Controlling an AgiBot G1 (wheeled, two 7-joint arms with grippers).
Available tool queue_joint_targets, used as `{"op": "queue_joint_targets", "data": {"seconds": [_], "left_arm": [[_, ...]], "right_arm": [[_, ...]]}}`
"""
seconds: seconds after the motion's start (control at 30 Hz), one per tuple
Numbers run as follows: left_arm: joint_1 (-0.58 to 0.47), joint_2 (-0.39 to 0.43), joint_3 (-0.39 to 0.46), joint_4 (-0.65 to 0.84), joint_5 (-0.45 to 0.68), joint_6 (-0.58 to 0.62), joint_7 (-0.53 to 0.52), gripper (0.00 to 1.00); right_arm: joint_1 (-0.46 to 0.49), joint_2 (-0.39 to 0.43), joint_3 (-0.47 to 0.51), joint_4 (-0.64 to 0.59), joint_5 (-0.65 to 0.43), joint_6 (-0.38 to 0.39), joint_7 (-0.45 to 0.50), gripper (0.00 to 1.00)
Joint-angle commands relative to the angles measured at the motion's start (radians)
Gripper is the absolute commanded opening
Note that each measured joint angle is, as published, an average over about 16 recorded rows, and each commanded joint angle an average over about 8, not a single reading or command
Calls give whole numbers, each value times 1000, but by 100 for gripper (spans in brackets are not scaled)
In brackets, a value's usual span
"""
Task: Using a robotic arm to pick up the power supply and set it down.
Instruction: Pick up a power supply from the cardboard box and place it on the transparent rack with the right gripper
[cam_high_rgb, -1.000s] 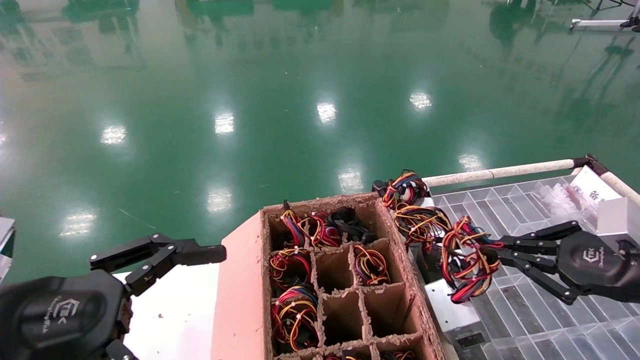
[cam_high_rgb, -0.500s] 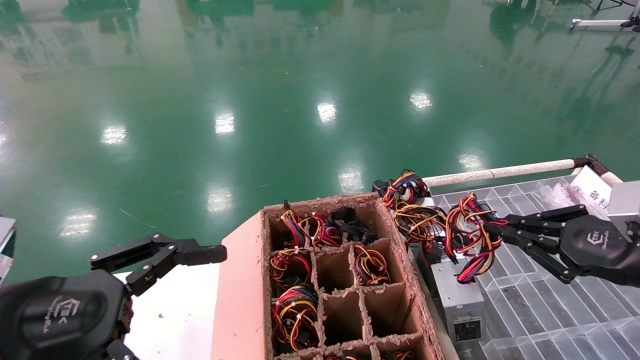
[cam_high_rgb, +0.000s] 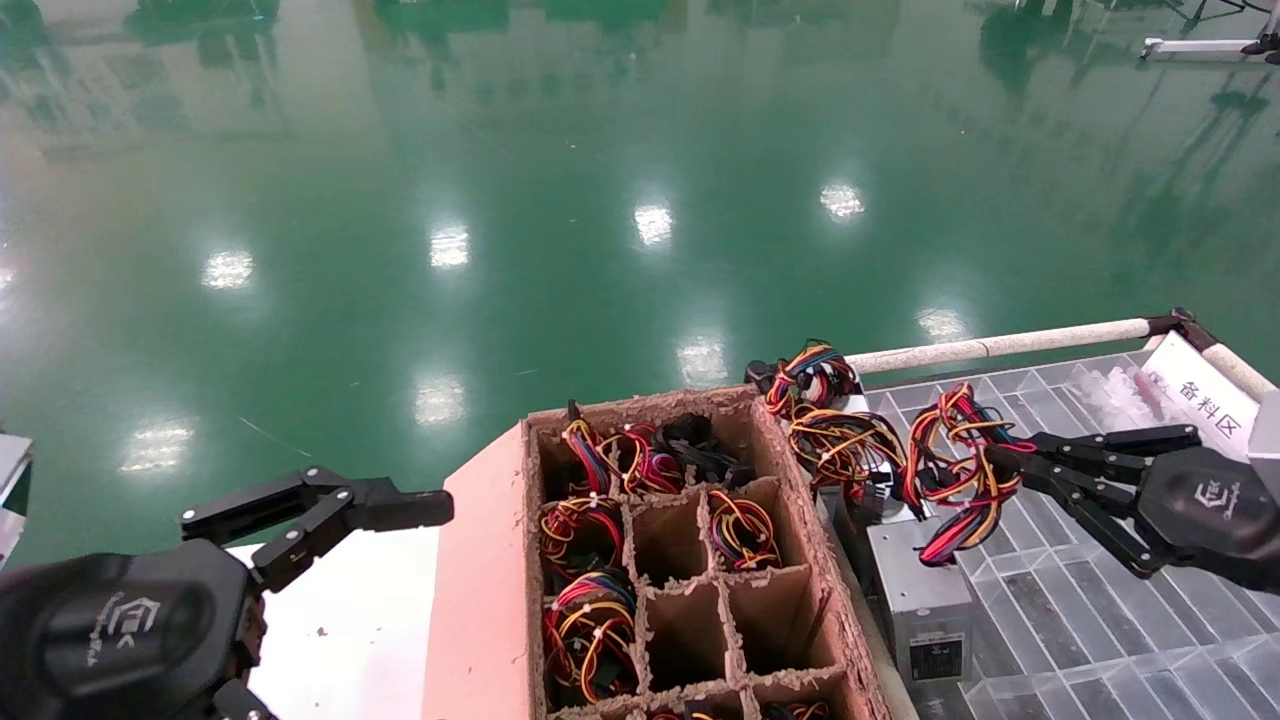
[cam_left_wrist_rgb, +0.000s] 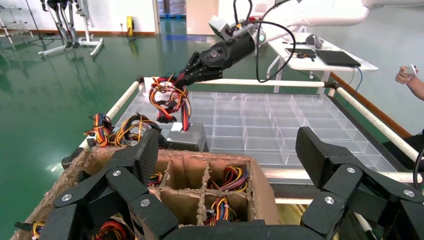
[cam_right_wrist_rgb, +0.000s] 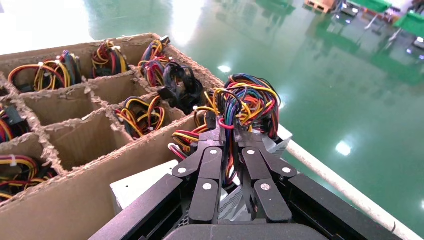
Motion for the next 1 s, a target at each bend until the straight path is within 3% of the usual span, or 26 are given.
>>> {"op": "queue_joint_targets", "data": {"seconds": [0.03, 0.47, 0.67, 1.0], "left_arm": [[0, 0, 0, 0, 0, 0, 0, 100], [0, 0, 0, 0, 0, 0, 0, 100], [0, 0, 0, 0, 0, 0, 0, 100], [0, 0, 0, 0, 0, 0, 0, 100]], "right_arm": [[-19, 3, 6, 6, 15, -1, -16, 0], [-127, -2, 13, 84, 68, -3, -184, 0], [-156, 3, 4, 116, 82, -4, -218, 0], [-198, -6, 67, 52, 212, 1, -286, 0]]}}
